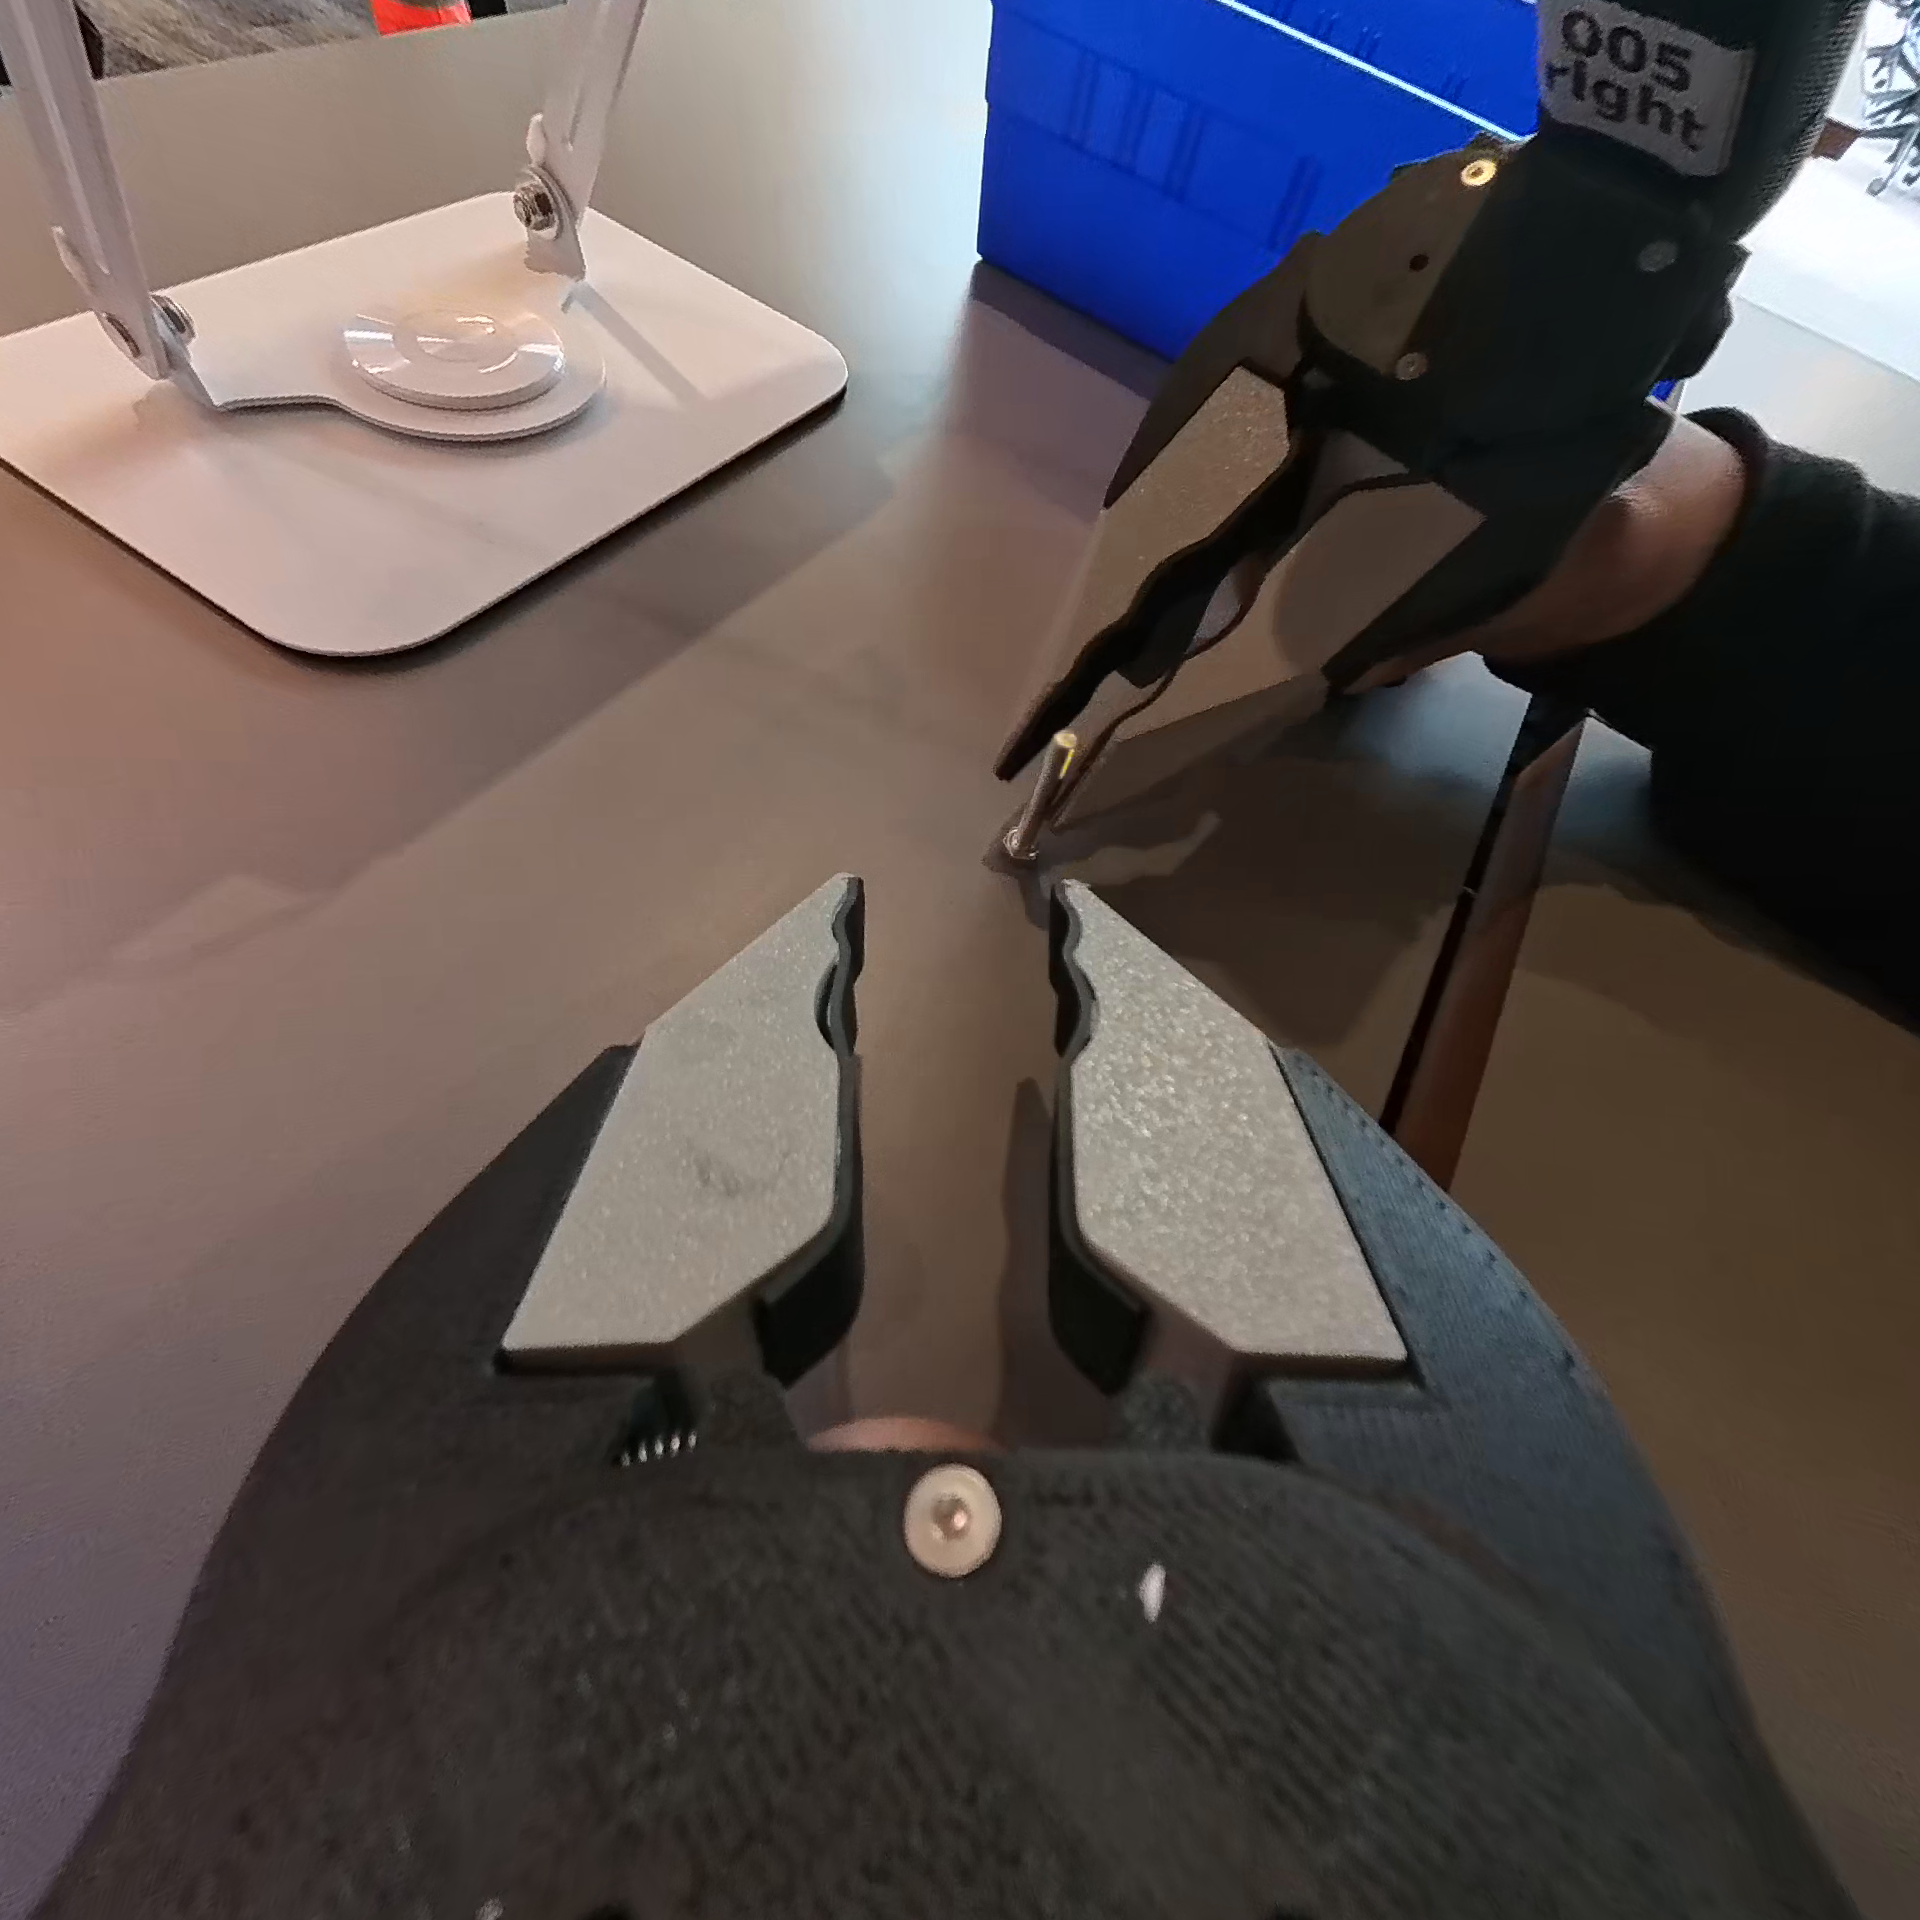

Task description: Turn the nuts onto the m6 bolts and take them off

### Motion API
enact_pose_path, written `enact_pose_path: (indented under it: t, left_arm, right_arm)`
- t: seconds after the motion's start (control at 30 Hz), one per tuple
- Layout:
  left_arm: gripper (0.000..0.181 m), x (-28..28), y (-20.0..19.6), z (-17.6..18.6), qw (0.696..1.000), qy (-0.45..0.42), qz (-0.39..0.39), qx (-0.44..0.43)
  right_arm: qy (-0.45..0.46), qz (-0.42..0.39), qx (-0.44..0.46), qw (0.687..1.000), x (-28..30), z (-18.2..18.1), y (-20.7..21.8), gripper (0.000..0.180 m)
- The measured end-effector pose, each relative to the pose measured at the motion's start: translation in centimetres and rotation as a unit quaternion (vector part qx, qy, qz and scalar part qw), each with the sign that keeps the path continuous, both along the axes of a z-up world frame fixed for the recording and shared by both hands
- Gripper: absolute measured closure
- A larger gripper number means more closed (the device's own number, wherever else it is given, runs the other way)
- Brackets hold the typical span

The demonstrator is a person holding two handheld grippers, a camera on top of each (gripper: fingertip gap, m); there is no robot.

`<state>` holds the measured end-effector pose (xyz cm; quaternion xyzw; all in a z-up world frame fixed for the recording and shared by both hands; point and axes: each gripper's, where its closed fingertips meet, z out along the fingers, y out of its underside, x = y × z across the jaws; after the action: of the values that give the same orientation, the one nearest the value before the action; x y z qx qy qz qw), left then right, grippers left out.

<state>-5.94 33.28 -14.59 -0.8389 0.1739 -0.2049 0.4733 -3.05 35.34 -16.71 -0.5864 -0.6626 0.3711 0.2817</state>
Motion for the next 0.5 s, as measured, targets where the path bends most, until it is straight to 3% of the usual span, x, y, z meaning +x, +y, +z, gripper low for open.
enact_pose_path:
  t: [0.33, 0.5]
  left_arm:
    - [0.143, 0.7, -0.6, 1.0, 1.000, -0.003, -0.011, 0.008]
    - [0.137, 1.1, -3.7, 6.2, 0.997, -0.049, -0.018, 0.048]
  right_arm:
    - [0.081, -0.014, -0.016, 0.997, -0.1, 3.7, 0.4, 0.158]
    - [0.125, -0.021, 0.003, 0.992, -0.1, 5.7, 0.5, 0.158]
